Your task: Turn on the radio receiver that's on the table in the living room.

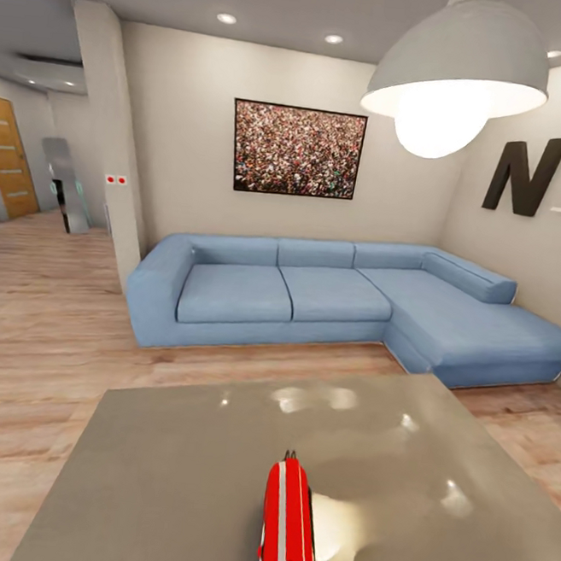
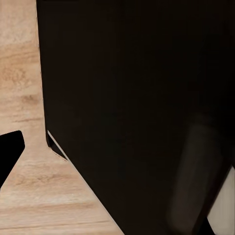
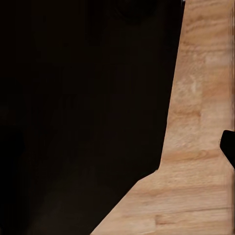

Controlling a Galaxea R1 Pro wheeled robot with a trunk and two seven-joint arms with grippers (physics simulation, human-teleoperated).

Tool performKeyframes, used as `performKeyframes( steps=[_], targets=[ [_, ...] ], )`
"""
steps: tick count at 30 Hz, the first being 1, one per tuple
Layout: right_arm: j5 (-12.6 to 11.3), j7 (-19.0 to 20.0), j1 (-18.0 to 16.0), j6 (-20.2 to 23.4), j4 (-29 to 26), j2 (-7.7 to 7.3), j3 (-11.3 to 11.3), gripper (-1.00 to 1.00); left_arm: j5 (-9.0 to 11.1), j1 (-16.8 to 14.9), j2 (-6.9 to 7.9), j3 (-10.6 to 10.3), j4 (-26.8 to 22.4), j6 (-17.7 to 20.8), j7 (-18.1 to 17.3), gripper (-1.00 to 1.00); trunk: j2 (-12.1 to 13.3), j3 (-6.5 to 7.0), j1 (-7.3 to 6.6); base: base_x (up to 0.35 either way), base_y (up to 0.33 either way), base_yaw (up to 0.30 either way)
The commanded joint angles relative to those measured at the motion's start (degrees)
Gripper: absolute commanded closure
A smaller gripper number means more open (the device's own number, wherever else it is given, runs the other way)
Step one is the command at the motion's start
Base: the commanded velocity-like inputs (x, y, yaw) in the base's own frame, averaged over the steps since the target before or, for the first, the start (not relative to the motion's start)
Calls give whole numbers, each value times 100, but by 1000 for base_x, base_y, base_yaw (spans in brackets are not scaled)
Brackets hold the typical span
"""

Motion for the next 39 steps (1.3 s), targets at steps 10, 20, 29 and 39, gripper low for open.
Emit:
performKeyframes(
  steps=[10,20,29,39],
  targets=[
    [3,10,-2,6,0,-6,3,-100,0,1,-7,0,-9,-40,0,-100,0,0,0,204,-56,66],
    [9,14,0,9,0,-5,9,-100,0,1,-7,0,-12,-44,0,-100,0,0,0,10,-2,258],
    [9,14,1,9,0,-7,9,-100,0,1,-7,0,-8,-44,0,-100,0,0,0,0,0,269],
    [1,13,-2,9,0,-9,9,-100,0,1,-7,0,-6,-52,0,-100,0,0,0,0,0,55]
  ],
)
